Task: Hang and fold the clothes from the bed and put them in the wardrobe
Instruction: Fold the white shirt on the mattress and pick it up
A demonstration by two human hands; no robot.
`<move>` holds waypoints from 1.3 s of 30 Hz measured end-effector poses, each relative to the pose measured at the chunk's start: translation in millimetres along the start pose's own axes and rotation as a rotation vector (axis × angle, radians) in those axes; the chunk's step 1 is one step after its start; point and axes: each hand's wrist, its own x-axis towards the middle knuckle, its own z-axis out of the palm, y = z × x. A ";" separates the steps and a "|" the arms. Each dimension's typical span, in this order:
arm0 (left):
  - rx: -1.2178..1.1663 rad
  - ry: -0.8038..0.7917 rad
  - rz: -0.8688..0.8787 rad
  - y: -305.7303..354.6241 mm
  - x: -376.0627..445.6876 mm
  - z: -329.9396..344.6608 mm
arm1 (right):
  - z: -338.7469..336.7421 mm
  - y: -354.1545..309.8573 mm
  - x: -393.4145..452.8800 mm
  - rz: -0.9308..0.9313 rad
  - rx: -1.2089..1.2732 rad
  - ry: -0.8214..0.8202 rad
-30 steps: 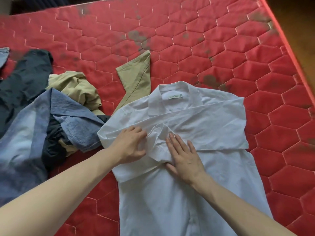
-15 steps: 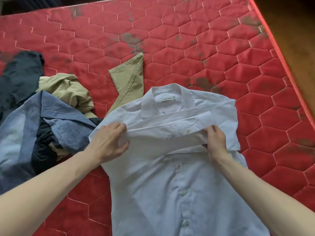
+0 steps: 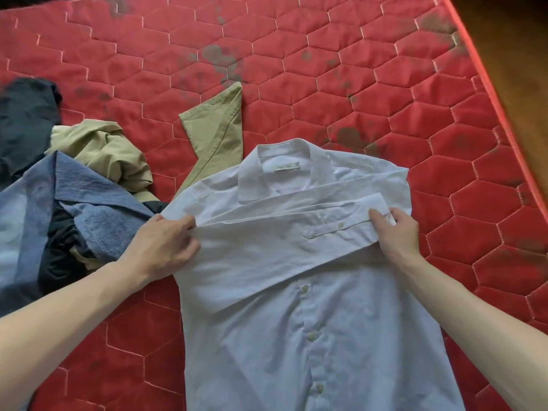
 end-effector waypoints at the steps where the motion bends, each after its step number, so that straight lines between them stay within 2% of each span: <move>1: 0.022 0.021 0.014 -2.9 0.1 -3.0 | -1.4 0.7 1.7 -0.048 -0.032 0.016; 4: 0.077 0.094 0.055 -17.0 4.4 -8.6 | -5.0 3.5 7.6 -0.107 -0.068 0.104; 9: 0.271 0.175 0.073 -32.1 12.9 -6.0 | -6.1 2.3 7.2 -0.115 -0.152 0.126; 13: 0.316 0.261 -0.035 -19.0 8.8 5.1 | -2.8 5.9 2.7 -0.131 -0.350 0.239; 15: 0.247 0.312 -0.036 -0.5 3.0 10.9 | 1.1 10.8 -1.5 -0.348 -0.515 0.293; 16: 0.211 0.318 -0.013 11.7 -0.4 15.9 | 4.2 12.9 -3.8 -0.510 -0.584 0.254; 18: 0.157 0.263 0.042 38.1 -9.8 33.3 | 11.1 22.0 -5.7 -0.787 -0.741 0.033; 19: 0.149 0.215 0.065 48.6 -14.8 45.9 | 14.4 28.4 -5.4 -0.837 -0.827 -0.080; 21: 0.181 0.127 0.074 56.0 -23.3 70.4 | 17.4 39.2 -3.0 -0.770 -0.963 -0.196; 23: 0.228 0.087 0.062 40.5 -24.5 87.0 | 16.3 47.6 0.8 -0.639 -1.012 -0.186; 25: 0.262 0.089 0.102 18.9 -21.2 95.9 | 15.0 53.7 4.9 -0.584 -1.019 -0.173; 29: 0.339 0.116 0.193 -1.1 -18.0 104.3 | 17.6 54.4 5.9 -0.581 -1.015 -0.196; 35: 0.344 0.177 0.233 21.4 -55.5 108.7 | -6.7 66.2 -27.5 -0.681 -1.008 -0.183; 37: 0.299 0.187 0.201 37.1 -85.0 115.6 | -17.7 80.6 -53.9 -0.640 -0.970 -0.168; 39: 0.219 0.199 0.080 55.1 -119.2 127.1 | -31.2 102.2 -84.1 -0.558 -0.978 -0.110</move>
